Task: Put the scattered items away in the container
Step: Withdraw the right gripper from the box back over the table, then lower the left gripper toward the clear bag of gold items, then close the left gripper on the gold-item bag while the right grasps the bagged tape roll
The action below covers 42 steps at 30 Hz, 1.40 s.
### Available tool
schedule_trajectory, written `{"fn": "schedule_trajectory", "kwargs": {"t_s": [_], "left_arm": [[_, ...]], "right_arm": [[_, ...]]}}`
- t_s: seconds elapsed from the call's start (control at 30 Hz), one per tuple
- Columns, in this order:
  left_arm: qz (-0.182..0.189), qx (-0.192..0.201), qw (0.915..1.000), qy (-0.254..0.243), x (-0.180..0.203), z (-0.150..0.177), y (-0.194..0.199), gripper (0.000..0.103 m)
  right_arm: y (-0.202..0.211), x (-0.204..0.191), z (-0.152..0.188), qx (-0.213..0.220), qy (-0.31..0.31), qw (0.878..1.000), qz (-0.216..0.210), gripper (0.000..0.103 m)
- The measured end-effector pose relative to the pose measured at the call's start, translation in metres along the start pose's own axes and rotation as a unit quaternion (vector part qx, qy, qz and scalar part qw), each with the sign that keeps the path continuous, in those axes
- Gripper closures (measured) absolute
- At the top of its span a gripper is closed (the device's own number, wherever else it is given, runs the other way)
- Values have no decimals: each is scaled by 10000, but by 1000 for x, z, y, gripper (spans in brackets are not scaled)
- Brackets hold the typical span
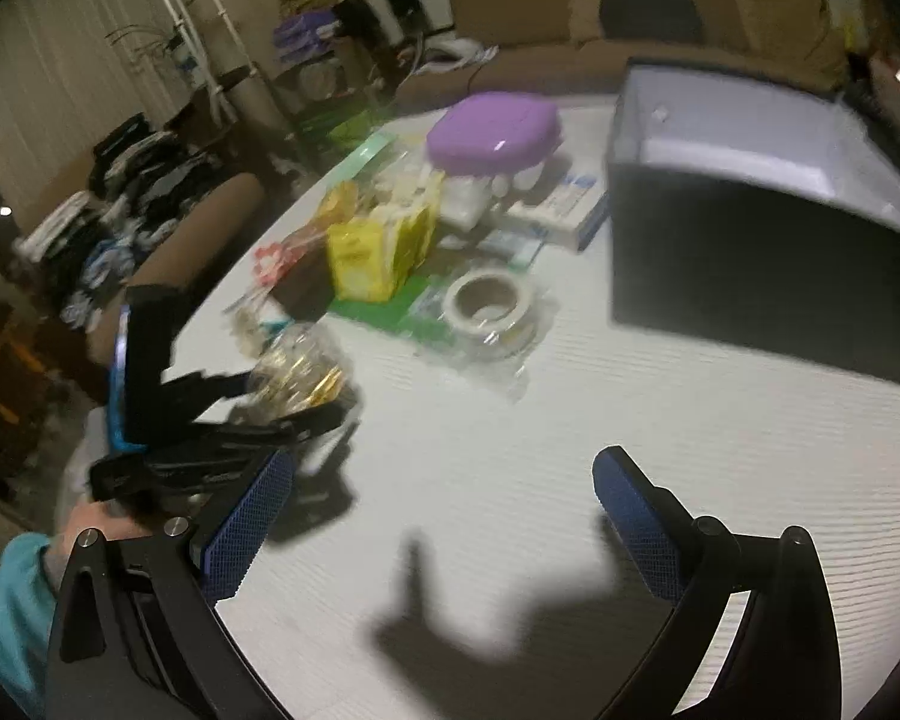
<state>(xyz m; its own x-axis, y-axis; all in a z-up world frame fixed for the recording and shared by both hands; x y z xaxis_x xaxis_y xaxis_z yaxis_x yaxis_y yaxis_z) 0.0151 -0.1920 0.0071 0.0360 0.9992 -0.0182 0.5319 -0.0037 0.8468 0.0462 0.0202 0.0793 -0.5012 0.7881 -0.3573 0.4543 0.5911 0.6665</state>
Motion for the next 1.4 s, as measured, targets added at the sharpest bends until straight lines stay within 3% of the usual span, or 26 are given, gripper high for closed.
{"fn": "schedule_trajectory", "kwargs": {"t_s": [0.13, 0.27, 0.3, 0.37, 0.4, 0.5, 0.53, 0.57, 0.67, 0.7, 0.73, 0.77, 0.93, 1.1, 1.2, 1.33, 1.4], "left_arm": [[18, -21, 9999, 148, -3, -4, 2, 14], [556, 55, 9974, 460, -10, -11, 15, 14], [648, 74, 9966, 505, -11, -12, 17, 14], [549, -3, 9976, 420, -9, -13, 14, 30], [469, -38, 9983, 357, -8, -13, 11, 31], [439, -41, 9986, 302, -4, -12, 8, 30], [404, -27, 9988, 283, -3, -12, 7, 26], [290, -55, 9992, 276, -3, -12, 4, 15], [307, -62, 9989, 341, -3, -13, -2, 16], [343, -38, 9987, 375, -4, -13, -2, 23], [376, -24, 9985, 409, -5, -15, -1, 49], [439, -15, 9979, 470, -7, -17, 1, 66], [775, 280, 9923, 922, -25, -29, 21, 84], [1087, 591, 9832, 1345, -49, -42, 43, 84], [1187, 669, 9797, 1470, -58, -46, 48, 84], [1212, 488, 9807, 1451, -61, -48, 39, 83], [1263, 302, 9811, 1433, -57, -44, 30, 73]], "right_arm": [[10, -8, -8, 376, 385, 9962, 681, 0], [12, -9, -11, 519, 523, 9931, 912, 0], [13, -6, -10, 565, 405, 9940, 846, 0], [9, 2, -10, 501, 165, 9972, 538, 0], [4, 6, -9, 385, 54, 9982, 459, 0], [-6, 10, -5, 135, 6, 9990, 415, 1], [-7, 10, -4, 106, 7, 9993, 367, 2], [-8, 10, -2, 90, -5, 9994, 342, 2], [-8, 8, 0, 77, -71, 9999, 25, 2], [-8, 8, -1, 58, -73, 9999, -38, 2], [-9, 7, -1, 39, -67, 9999, -81, 2], [-8, 7, -2, 49, -71, 9999, -104, 2], [-12, 12, -13, 171, -37, 9998, 82, 2], [-55, 10, -34, 83, 467, 9971, 597, 2], [-91, 18, -45, -97, 454, 9965, 694, 2], [-132, 35, -49, -457, 302, 9938, 969, 10], [-143, 41, -49, -509, 232, 9943, 910, 10]]}}
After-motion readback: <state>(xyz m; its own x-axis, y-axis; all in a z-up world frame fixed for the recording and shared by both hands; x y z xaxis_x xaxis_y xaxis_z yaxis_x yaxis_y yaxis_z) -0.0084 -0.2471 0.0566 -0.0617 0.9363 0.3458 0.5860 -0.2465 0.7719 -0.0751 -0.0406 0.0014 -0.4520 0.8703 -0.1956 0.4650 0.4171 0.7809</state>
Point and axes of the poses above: each gripper's, at about its wrist camera, not at the fingertips, and y roughly against the way its jaws point, x to its right, z to its underside, the point moved 2 cm from there along -y, roughly the way its jaws point, and after that the axes turned 9 degrees about -z, right-handed, at the moved point
